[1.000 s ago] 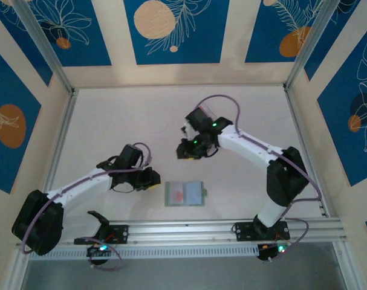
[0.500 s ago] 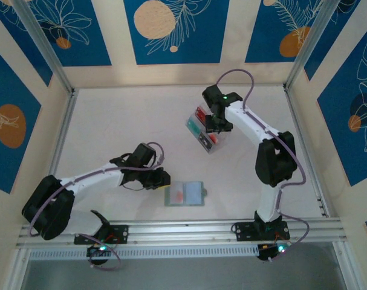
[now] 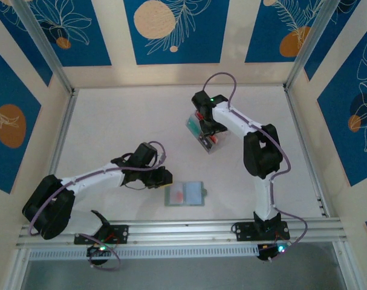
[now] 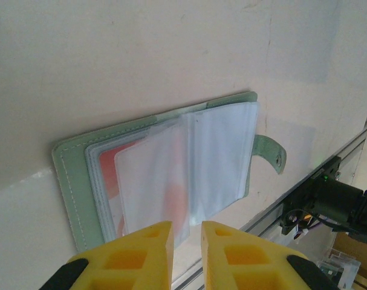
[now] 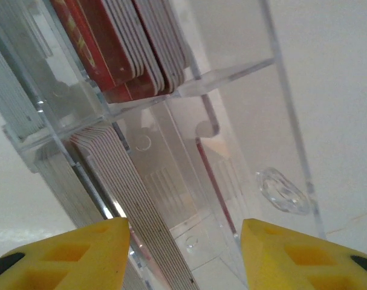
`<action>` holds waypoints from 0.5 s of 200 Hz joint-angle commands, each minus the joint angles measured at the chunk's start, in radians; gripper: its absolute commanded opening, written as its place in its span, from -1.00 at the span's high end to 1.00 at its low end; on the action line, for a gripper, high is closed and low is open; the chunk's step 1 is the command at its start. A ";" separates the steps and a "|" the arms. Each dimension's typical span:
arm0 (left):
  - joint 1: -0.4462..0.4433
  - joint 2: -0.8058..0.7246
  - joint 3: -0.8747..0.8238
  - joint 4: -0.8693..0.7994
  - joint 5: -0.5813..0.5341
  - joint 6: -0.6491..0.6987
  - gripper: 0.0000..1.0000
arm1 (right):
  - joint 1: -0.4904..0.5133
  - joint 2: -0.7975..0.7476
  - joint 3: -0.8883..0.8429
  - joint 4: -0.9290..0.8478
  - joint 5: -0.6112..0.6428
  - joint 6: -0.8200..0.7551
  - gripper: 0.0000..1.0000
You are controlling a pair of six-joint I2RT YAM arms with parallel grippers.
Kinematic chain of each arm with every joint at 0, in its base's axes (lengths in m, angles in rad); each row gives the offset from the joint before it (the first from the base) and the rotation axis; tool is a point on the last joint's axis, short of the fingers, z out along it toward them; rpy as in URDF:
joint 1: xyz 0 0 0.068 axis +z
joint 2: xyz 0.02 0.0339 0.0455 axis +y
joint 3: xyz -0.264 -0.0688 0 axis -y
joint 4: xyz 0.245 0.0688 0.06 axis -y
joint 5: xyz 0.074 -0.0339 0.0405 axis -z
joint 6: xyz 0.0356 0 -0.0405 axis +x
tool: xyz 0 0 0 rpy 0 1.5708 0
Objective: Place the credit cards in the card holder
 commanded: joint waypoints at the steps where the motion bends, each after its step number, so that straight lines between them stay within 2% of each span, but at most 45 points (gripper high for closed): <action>1: -0.011 0.006 -0.001 0.005 -0.013 -0.011 0.62 | 0.014 0.023 0.018 -0.023 0.028 -0.007 -0.03; 52: -0.011 0.003 -0.007 0.010 -0.011 -0.015 0.63 | 0.027 0.044 0.032 -0.032 0.056 -0.017 -0.04; 100: -0.011 -0.004 -0.005 0.000 -0.016 -0.011 0.63 | 0.029 0.068 0.030 -0.034 0.115 -0.031 0.05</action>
